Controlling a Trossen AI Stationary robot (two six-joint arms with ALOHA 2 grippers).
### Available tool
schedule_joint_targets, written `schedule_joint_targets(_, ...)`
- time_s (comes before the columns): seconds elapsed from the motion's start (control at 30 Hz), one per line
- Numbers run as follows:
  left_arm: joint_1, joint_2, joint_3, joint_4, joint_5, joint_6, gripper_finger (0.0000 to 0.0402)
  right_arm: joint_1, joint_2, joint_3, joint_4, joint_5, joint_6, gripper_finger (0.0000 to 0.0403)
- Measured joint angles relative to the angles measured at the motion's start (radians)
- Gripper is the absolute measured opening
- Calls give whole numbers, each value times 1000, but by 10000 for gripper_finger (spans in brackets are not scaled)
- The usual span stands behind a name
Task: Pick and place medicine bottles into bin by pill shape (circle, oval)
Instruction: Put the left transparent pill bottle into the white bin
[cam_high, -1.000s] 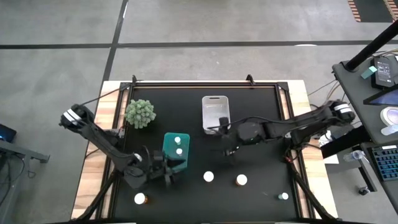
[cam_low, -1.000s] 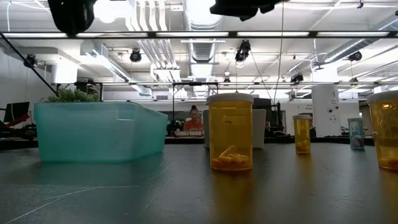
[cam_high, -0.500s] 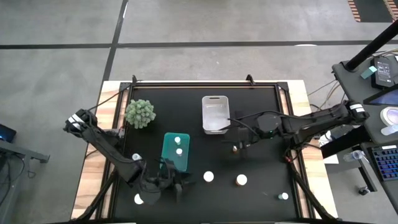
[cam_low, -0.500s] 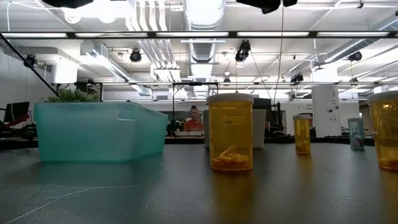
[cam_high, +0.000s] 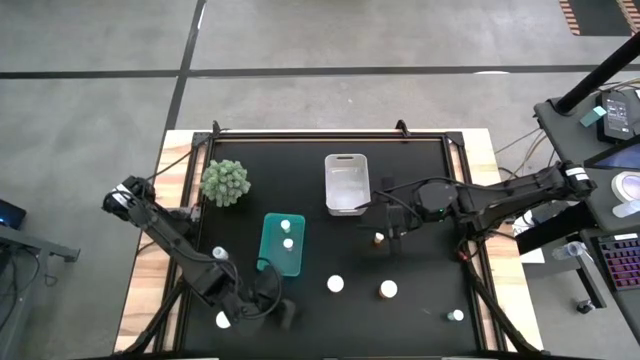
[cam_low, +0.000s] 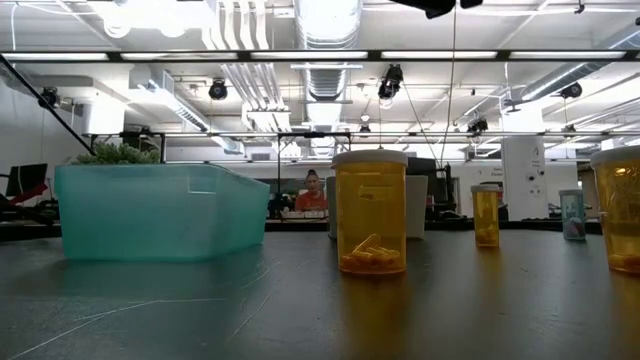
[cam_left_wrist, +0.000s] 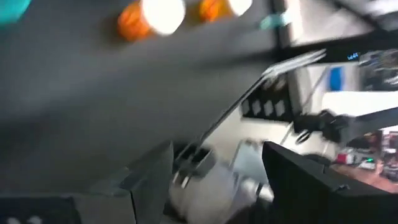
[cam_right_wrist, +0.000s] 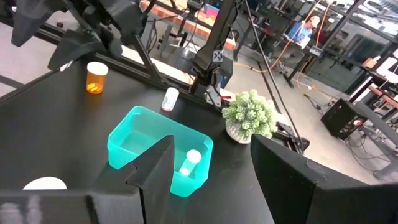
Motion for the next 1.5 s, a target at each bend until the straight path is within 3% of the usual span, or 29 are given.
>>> schedule_joint_targets(0.13,-1,1,18,-100,106,-82,233,0,6,-5,-5,0,1,203)
schedule_joint_targets(0.33,1,-24,18,-238,178,-175,233,0,11,-15,-2,0,6,203)
schedule_joint_targets(0.53,7,-46,17,-513,293,-227,233,0,11,-19,0,0,24,203)
schedule_joint_targets(0.83,45,-150,-22,-853,303,-196,233,0,11,-21,-54,0,72,203)
schedule_joint_targets(1.17,147,-314,-195,-882,303,-114,233,-14,0,-30,-131,16,41,203)
schedule_joint_targets(1.5,158,-402,-254,-841,434,-130,233,-204,-29,-38,-207,17,4,203)
